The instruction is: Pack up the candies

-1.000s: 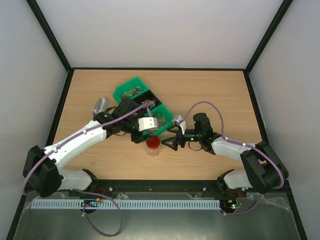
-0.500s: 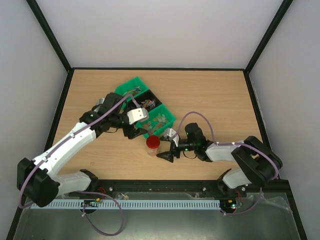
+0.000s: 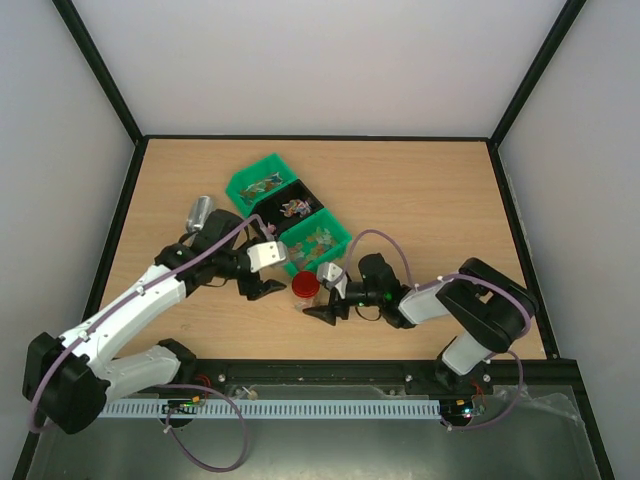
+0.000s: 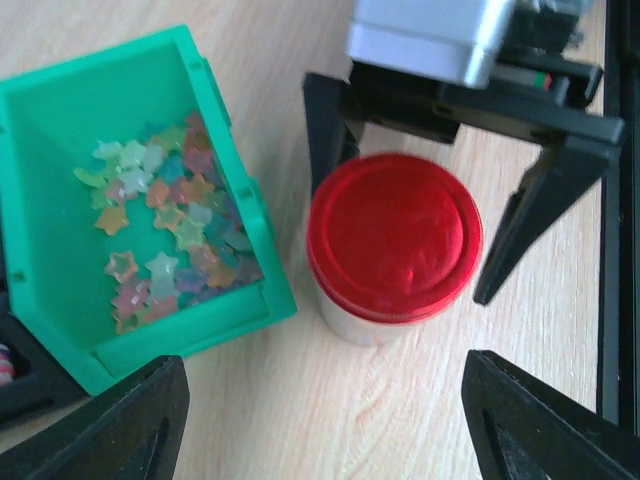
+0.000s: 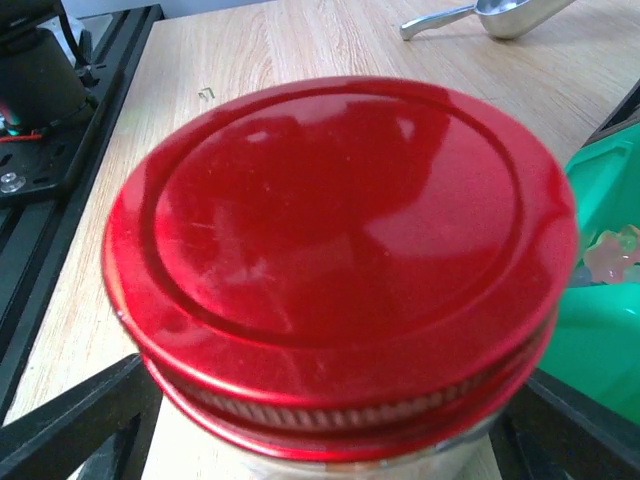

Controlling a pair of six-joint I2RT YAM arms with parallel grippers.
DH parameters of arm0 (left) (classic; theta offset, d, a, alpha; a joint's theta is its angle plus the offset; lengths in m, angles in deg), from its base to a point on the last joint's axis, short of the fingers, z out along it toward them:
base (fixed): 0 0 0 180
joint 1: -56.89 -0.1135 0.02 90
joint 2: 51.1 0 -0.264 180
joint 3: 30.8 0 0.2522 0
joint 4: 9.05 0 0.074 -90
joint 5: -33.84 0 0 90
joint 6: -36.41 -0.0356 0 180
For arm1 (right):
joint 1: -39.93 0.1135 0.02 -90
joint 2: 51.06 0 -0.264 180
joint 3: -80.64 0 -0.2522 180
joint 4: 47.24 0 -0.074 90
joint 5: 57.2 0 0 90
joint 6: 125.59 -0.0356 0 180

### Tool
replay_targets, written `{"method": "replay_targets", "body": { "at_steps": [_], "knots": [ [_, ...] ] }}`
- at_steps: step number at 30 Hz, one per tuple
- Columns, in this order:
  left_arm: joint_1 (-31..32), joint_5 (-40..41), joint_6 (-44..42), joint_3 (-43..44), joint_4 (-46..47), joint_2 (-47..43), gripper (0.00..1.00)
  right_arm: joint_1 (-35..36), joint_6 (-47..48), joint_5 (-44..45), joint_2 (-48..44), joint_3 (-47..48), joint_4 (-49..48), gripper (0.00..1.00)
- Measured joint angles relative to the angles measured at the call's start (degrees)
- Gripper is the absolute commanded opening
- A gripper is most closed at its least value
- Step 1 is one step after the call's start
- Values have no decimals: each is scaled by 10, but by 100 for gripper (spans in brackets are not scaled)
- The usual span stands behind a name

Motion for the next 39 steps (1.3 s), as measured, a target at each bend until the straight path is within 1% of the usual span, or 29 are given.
{"method": "replay_targets", "body": {
  "at_steps": [3, 7, 18, 21, 27, 32, 39],
  "knots": [
    [8, 4, -10, -31, -2, -11, 77, 5, -5, 7, 15, 0, -19, 81],
    [27, 4, -16, -40, -1, -12, 77, 9, -19, 17, 26, 0, -41, 73],
    [80, 19, -8, -45, 37, 13, 88, 16, -37, 30, 38, 1, -65, 66],
    [91, 25, -3, -45, 53, 24, 89, 16, -38, 31, 39, 1, -67, 66],
    [97, 35, 15, -47, 82, 40, 88, 17, -38, 32, 40, 1, -68, 64],
    [96, 49, 28, -47, 98, 41, 85, 19, -38, 33, 40, 1, -68, 61],
    [87, 66, 34, -60, 103, 33, 83, 21, -36, 33, 40, 1, -69, 60]
  ]
}}
